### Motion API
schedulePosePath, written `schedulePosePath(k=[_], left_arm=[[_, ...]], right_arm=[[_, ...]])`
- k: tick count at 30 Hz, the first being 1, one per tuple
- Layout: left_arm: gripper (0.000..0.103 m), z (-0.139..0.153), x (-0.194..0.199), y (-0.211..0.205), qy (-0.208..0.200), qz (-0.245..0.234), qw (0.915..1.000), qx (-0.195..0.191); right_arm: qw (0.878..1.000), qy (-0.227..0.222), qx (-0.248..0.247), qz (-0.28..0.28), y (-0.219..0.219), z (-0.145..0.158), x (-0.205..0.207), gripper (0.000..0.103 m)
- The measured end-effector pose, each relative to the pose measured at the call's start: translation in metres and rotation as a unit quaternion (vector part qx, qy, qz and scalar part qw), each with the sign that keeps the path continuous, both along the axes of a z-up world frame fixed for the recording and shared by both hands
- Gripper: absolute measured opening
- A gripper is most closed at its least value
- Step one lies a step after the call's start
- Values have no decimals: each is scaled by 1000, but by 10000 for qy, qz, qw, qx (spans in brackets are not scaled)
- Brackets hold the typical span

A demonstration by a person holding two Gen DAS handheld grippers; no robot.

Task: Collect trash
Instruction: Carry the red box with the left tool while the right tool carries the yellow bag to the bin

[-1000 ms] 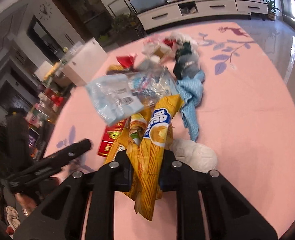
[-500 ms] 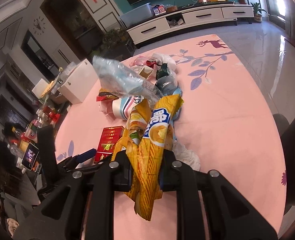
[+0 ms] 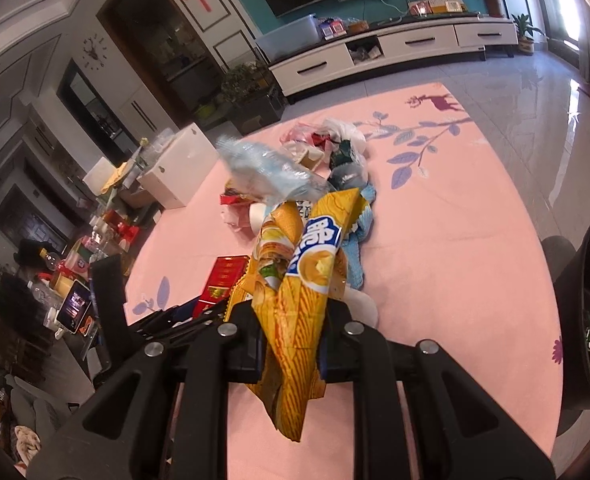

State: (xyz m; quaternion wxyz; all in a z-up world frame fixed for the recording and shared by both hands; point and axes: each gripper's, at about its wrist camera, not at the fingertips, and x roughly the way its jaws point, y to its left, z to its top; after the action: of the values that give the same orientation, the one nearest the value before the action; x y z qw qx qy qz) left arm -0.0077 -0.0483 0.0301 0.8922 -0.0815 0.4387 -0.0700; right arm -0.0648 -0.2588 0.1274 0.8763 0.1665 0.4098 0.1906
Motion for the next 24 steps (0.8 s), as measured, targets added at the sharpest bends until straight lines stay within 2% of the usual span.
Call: schedulePosePath(k=[5,11,13,15,24], left_arm=[[58,31,-15,14,-332,100,9986,-407],[58,52,-28,21,-555,100,9965,-609],[58,59,-30,23,-638,104,9957,-664],[58,62,-33,22,-698,80,9954,-653],[58,61,-37,7,-706,-68,9965,-453]], right_arm=[[9997,-228,25,109,2,13,-11,19],[9981,-498,247,267,2,27,-24,20],[9978,-617,119,193,4,32,-28,20],[9976,-688,-46,93,6,33,-29,20],[9988,-484,-94,-26,4,22,-16,20]])
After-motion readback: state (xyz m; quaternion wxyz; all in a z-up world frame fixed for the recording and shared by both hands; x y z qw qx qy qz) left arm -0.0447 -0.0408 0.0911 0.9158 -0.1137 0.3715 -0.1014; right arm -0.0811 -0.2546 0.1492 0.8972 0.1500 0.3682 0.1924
